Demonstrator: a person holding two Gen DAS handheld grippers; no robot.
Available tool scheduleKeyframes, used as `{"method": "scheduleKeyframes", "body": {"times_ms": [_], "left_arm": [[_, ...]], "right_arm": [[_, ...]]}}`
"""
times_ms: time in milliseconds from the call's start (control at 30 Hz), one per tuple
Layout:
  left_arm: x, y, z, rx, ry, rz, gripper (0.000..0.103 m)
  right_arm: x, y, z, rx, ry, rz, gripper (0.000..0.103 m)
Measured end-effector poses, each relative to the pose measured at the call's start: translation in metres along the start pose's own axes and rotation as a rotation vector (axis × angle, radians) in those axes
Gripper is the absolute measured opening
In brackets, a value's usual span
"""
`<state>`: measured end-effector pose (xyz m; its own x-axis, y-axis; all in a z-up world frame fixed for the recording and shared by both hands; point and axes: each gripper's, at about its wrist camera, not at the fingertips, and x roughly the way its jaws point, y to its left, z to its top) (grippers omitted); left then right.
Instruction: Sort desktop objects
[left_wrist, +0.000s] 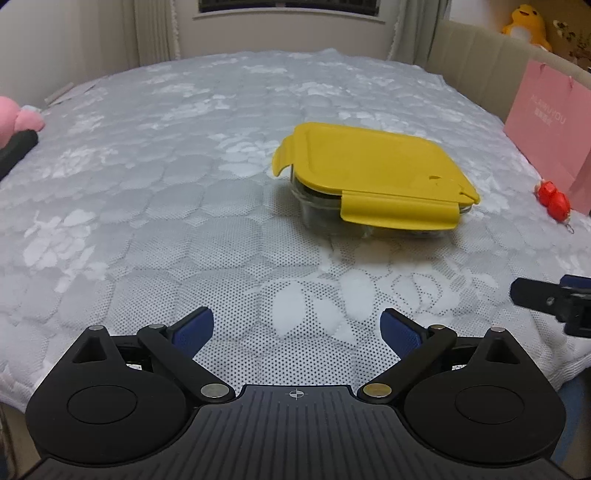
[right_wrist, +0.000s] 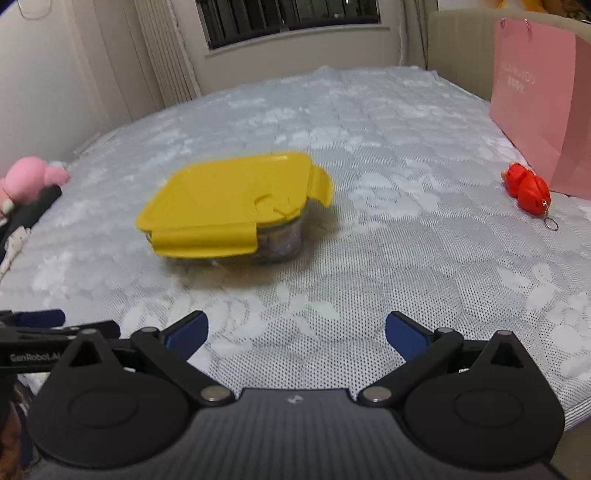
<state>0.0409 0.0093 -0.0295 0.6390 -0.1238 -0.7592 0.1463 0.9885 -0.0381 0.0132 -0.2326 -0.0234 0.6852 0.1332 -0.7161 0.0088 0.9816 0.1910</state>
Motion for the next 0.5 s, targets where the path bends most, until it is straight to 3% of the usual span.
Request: {"method": "scheduleKeyframes", "body": {"times_ms": [500], "left_arm": [[0.005, 0.014, 0.013, -0.103, -0.004, -0.032, 0.102]], "right_arm": [[0.000, -0.006, 0.009, 0.069, -0.023, 0.056, 0.103]]}}
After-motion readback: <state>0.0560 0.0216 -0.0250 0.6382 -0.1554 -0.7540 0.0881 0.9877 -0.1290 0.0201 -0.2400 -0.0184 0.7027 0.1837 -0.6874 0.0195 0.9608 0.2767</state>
